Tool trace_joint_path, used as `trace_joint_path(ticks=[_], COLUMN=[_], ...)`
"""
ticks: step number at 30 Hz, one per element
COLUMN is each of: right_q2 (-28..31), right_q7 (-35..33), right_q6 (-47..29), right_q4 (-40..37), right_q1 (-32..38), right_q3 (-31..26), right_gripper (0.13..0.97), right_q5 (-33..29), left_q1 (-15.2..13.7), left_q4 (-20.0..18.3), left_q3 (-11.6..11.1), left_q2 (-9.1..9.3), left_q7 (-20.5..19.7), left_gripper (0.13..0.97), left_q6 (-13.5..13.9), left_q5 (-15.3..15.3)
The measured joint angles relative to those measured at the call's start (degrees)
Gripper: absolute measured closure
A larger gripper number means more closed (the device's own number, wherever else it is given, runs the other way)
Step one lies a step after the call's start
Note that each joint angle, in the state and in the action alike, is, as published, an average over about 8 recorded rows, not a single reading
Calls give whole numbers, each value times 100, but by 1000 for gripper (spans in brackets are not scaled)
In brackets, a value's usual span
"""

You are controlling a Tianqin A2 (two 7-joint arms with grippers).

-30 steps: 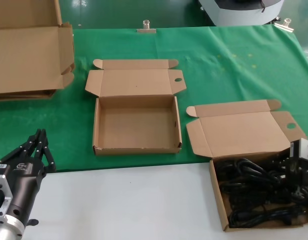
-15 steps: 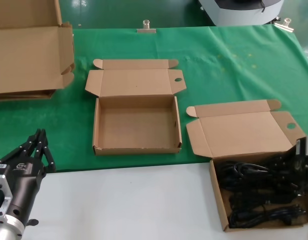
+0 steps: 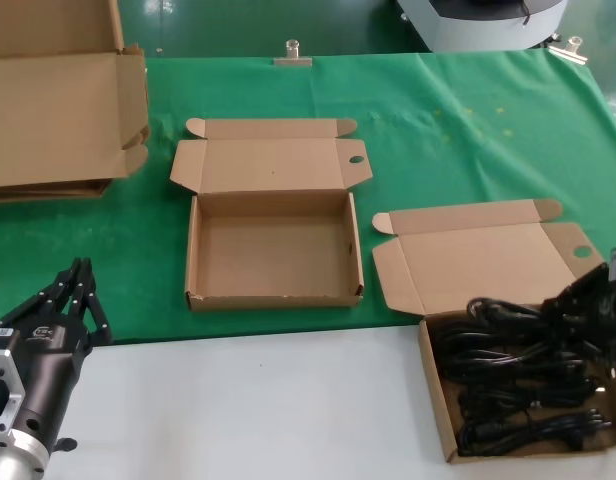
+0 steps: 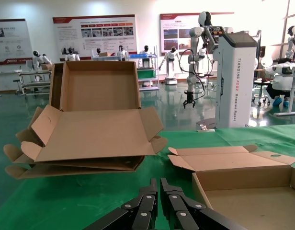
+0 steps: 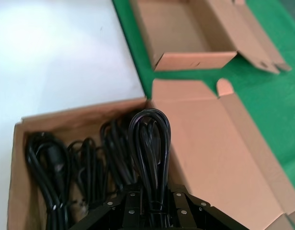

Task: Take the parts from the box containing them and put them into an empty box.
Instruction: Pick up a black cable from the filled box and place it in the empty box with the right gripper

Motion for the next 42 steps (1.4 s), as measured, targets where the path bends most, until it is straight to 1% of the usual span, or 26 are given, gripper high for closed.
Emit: trace_joint_path(ticks=[6, 11, 16, 22, 26, 30, 37, 42], right_q2=[18, -79, -321, -766, -1133, -1535, -2238, -2790], right_q7=[357, 589, 634, 536, 405, 214, -213, -578], right_q6=[-35, -66, -92, -87, -23, 110, 442, 740], right_q4=[386, 652, 739, 661, 451, 87, -730, -1468], right_q1=[61, 222, 494, 848, 1074, 1282, 1558, 1754], right_q3=[118, 142, 62, -133, -289, -440, -642, -740], right_gripper=[866, 867, 867, 867, 867, 868, 868, 868], right_q5=[77, 81, 19, -112, -223, -334, -460, -496], left_q1=[0, 0, 0, 0, 0, 0, 0, 0], left_q4=[0, 0, 0, 0, 0, 0, 0, 0], left_q3=[0, 0, 0, 0, 0, 0, 0, 0], left_q2=[0, 0, 0, 0, 0, 0, 0, 0], left_q7=[0, 0, 0, 0, 0, 0, 0, 0], left_gripper=[925, 925, 925, 925, 925, 925, 925, 925], left_q6=[0, 0, 0, 0, 0, 0, 0, 0], left_q5=[0, 0, 0, 0, 0, 0, 0, 0])
